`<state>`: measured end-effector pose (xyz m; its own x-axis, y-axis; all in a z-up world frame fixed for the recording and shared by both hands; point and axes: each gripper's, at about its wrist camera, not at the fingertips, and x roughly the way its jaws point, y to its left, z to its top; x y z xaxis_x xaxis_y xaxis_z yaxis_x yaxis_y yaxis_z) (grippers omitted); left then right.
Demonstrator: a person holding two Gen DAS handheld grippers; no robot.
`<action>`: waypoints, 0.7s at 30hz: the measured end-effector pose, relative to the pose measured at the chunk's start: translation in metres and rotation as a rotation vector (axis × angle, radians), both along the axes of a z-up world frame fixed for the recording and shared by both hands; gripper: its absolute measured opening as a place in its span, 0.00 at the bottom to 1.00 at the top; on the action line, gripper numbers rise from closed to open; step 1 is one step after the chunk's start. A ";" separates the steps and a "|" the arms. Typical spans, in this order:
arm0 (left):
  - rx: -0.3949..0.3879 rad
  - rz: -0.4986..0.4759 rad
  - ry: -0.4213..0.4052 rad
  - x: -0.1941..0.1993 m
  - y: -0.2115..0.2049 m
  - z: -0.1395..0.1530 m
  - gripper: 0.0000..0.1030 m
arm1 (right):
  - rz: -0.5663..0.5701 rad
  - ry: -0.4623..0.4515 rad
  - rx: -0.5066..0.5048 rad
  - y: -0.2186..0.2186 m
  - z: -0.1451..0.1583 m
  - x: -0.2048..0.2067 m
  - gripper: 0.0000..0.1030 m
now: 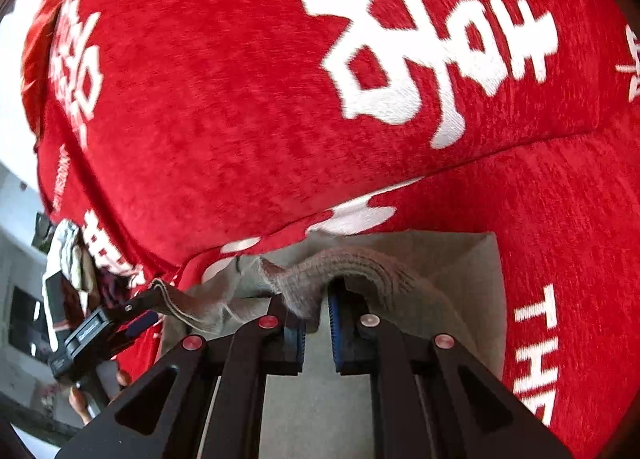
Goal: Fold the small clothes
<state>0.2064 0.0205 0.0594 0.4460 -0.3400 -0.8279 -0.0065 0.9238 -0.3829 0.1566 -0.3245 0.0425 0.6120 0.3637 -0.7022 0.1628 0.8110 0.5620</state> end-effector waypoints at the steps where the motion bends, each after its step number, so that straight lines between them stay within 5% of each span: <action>1: 0.004 -0.001 0.009 0.003 0.001 -0.002 0.89 | -0.008 0.006 -0.005 -0.003 -0.001 0.003 0.13; 3: 0.039 0.003 -0.015 0.002 0.004 -0.001 0.89 | -0.039 0.017 -0.036 -0.010 -0.005 0.005 0.20; 7: 0.087 0.009 -0.066 -0.005 0.011 0.007 0.89 | -0.116 -0.009 -0.108 -0.024 0.001 -0.003 0.68; 12: 0.150 0.012 -0.151 -0.021 0.011 0.028 0.89 | -0.053 -0.071 -0.222 -0.008 0.018 -0.013 0.68; 16: 0.115 0.004 -0.201 -0.030 0.006 0.040 0.89 | 0.082 -0.020 -0.324 0.028 0.010 -0.003 0.68; 21: 0.100 -0.286 -0.046 -0.020 -0.051 -0.005 0.89 | 0.103 0.075 -0.317 0.034 -0.022 0.003 0.68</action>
